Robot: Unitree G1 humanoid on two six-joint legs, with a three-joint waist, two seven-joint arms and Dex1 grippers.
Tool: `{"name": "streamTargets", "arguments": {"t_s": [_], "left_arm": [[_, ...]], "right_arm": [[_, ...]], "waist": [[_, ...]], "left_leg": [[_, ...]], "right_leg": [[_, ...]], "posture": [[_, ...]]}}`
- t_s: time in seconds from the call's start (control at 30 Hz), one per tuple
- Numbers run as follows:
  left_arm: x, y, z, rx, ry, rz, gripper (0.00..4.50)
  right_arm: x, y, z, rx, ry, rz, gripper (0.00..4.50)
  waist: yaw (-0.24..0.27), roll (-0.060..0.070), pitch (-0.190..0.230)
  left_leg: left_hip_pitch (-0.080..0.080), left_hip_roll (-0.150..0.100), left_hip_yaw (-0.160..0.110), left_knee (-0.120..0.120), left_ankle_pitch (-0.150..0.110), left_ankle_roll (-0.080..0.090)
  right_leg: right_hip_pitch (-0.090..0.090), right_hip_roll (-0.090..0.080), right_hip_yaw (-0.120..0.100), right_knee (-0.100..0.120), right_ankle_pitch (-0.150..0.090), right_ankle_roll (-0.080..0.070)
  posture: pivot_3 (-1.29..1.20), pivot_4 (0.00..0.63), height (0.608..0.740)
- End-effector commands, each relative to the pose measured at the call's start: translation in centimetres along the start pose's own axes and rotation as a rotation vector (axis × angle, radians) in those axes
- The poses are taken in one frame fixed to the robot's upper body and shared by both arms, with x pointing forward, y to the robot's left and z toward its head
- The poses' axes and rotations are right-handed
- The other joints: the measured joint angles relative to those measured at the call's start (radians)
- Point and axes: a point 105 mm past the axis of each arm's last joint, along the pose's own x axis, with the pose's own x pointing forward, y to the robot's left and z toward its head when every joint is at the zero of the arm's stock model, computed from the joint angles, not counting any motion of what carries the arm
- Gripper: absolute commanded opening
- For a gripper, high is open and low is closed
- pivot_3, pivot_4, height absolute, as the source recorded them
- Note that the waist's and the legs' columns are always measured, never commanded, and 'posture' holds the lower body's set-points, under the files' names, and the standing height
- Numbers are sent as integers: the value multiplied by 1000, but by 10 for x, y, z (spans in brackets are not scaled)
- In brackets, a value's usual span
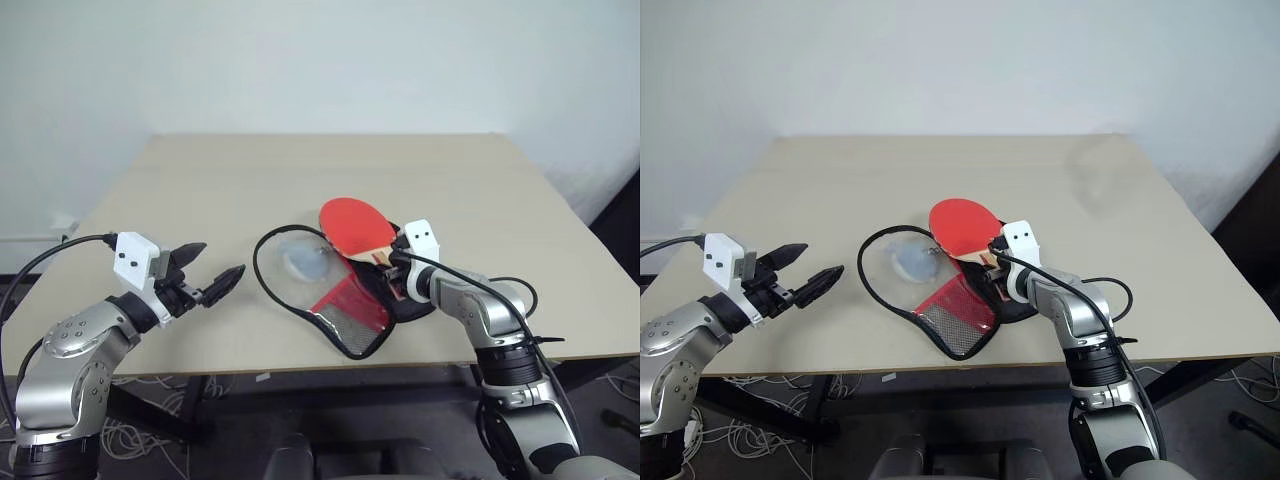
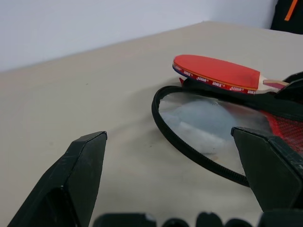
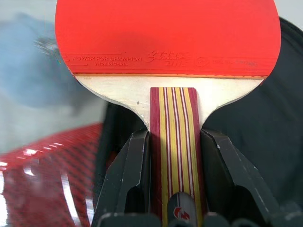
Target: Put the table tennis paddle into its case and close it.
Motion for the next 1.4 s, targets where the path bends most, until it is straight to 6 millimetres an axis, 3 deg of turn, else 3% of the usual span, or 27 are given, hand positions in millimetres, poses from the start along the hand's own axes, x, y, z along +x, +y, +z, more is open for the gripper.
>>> {"name": "streamTargets", "arguments": {"t_s": [0.03, 0.43, 0.93, 1.23, 1.27, 1.4], "left_arm": [[-2, -3, 12, 23, -42, -3, 4500], [-2, -1, 13, 24, -42, 2, 4500], [-3, 0, 15, 29, -37, 2, 4500], [-2, 2, 16, 34, -38, 4, 4500], [-2, 2, 16, 35, -37, 6, 4500], [-4, 5, 16, 38, -32, 10, 4500]], "right_arm": [[-6, -4, 20, -31, -68, -35, 1161], [-4, -19, -7, -65, 28, -91, 1161], [-1, -21, -19, -76, 65, -105, 1161], [-6, -22, -20, -103, 85, -97, 4295], [-9, -22, -15, -106, 71, -91, 4479], [-30, -19, 18, -133, -8, 6, 4479]], "waist": [[0, 0, 0], [0, 0, 0], [0, 0, 0], [0, 0, 0], [0, 0, 0], [0, 0, 0]], "left_leg": [[0, 0, 0, 0, 0, 0], [0, 0, 0, 0, 0, 0], [0, 0, 0, 0, 0, 0], [0, 0, 0, 0, 0, 0], [0, 0, 0, 0, 0, 0], [0, 0, 0, 0, 0, 0]], "right_leg": [[0, 0, 0, 0, 0, 0], [0, 0, 0, 0, 0, 0], [0, 0, 0, 0, 0, 0], [1, 0, 0, 0, 0, 0], [0, 0, 0, 0, 0, 0], [0, 0, 0, 0, 0, 1]], "posture": [[0, 0, 684], [0, 0, 684], [0, 0, 684], [0, 0, 684], [0, 0, 684], [0, 0, 684]]}}
